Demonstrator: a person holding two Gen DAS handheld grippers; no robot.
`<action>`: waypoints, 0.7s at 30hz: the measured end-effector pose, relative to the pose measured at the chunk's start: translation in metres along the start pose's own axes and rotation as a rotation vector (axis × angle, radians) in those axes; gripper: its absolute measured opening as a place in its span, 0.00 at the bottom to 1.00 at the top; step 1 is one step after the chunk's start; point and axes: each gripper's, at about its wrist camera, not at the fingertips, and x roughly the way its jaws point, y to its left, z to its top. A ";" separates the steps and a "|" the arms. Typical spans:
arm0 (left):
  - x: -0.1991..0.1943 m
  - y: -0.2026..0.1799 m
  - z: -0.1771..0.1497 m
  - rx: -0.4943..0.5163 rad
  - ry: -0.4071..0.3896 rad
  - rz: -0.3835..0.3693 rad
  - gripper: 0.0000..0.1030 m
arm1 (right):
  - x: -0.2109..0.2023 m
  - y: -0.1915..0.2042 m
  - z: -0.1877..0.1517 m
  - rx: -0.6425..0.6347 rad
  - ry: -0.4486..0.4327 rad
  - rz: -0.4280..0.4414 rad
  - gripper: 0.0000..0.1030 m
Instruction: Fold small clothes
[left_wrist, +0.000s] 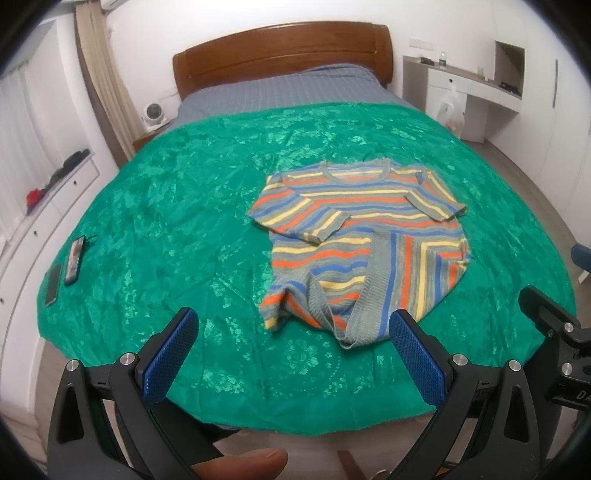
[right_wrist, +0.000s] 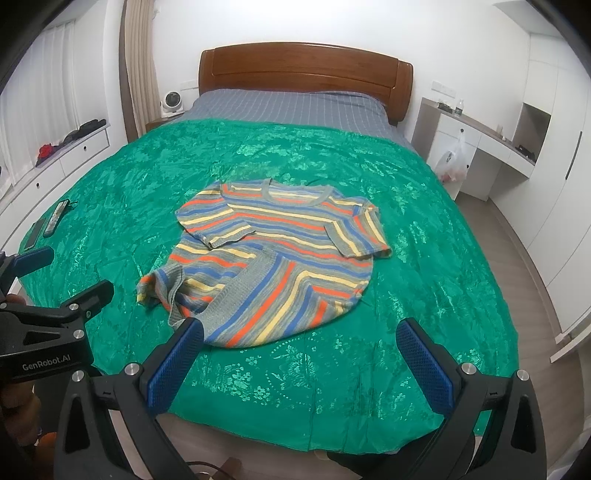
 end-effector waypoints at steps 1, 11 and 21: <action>0.000 -0.001 0.000 0.001 0.002 0.000 1.00 | 0.001 0.000 0.000 0.000 0.000 -0.001 1.00; 0.002 -0.002 0.000 -0.004 0.013 -0.014 1.00 | 0.001 -0.005 -0.001 0.006 0.005 -0.073 1.00; 0.002 0.000 0.001 -0.024 0.000 -0.026 1.00 | 0.000 -0.011 -0.001 0.017 0.014 -0.140 1.00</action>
